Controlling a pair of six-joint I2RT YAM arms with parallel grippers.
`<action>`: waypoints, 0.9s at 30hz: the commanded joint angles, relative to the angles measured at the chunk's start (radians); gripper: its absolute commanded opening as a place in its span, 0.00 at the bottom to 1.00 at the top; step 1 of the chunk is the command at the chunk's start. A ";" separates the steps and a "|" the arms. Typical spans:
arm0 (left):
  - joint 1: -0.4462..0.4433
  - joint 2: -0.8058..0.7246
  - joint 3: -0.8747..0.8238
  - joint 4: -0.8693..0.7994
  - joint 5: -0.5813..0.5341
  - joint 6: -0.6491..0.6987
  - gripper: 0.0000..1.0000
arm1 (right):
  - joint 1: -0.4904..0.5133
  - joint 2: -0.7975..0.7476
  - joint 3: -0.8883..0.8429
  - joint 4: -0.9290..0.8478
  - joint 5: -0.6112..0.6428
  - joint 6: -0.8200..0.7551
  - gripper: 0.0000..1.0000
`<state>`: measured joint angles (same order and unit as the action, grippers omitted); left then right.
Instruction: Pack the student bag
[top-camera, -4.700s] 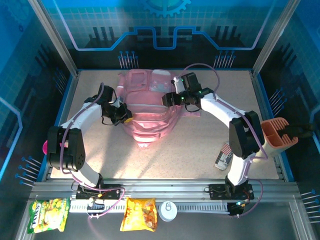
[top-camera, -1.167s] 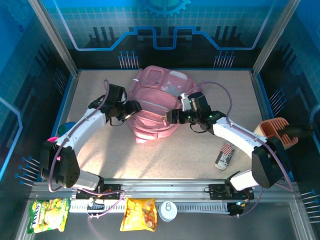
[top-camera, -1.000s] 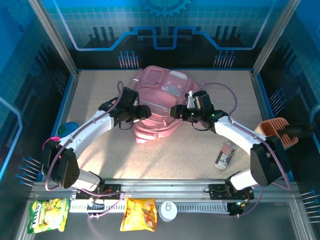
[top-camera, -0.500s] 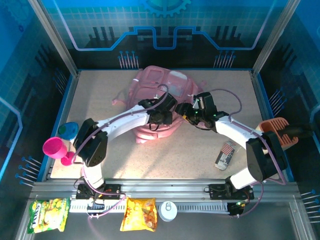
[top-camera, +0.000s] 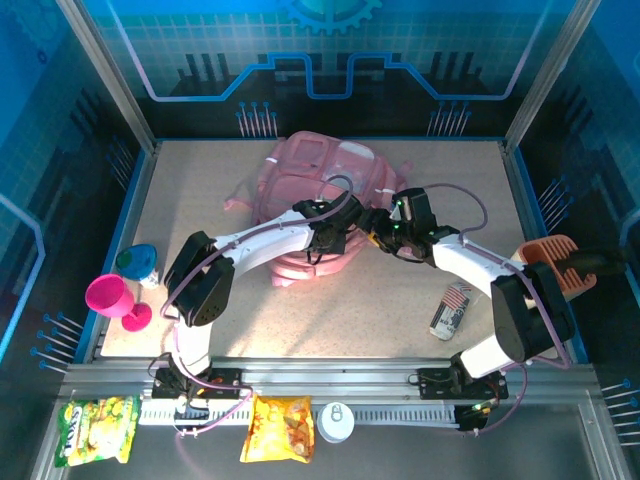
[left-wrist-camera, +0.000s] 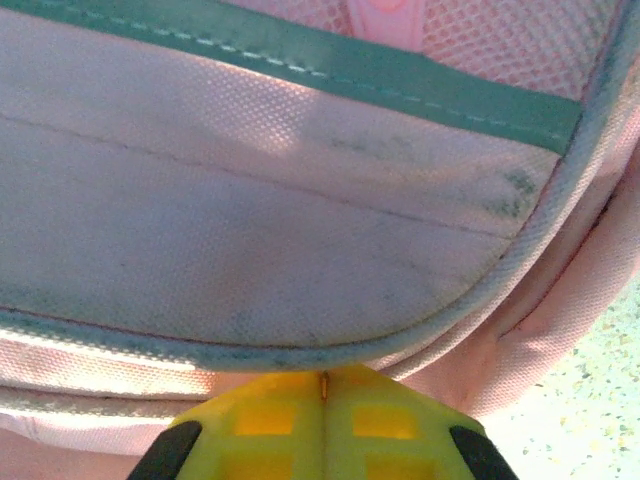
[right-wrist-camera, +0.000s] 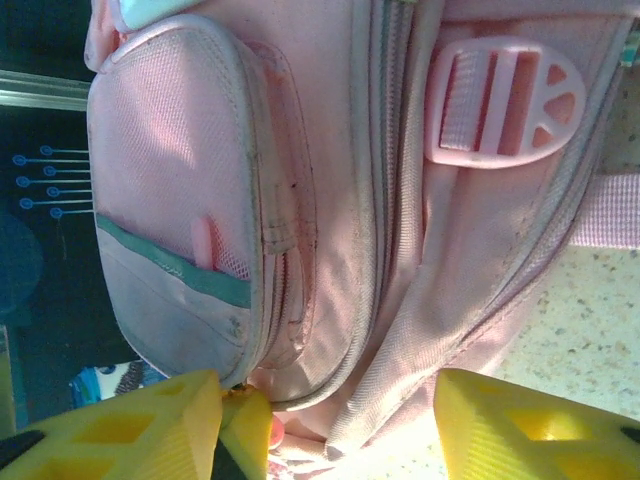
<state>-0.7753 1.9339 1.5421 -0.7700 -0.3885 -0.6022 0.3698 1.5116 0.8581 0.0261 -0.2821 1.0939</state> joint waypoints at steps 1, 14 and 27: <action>-0.005 -0.024 -0.010 0.026 0.014 0.033 0.00 | -0.008 0.029 0.011 0.045 -0.057 0.074 0.55; 0.005 -0.125 -0.106 0.169 0.122 0.081 0.00 | 0.047 0.199 0.154 0.124 -0.131 0.147 0.47; 0.158 -0.253 -0.275 0.238 0.137 0.154 0.00 | -0.005 0.225 0.205 -0.025 -0.025 -0.037 0.00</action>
<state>-0.6903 1.7634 1.3258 -0.5621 -0.2741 -0.5060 0.4019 1.7615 1.0424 0.0757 -0.3897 1.1530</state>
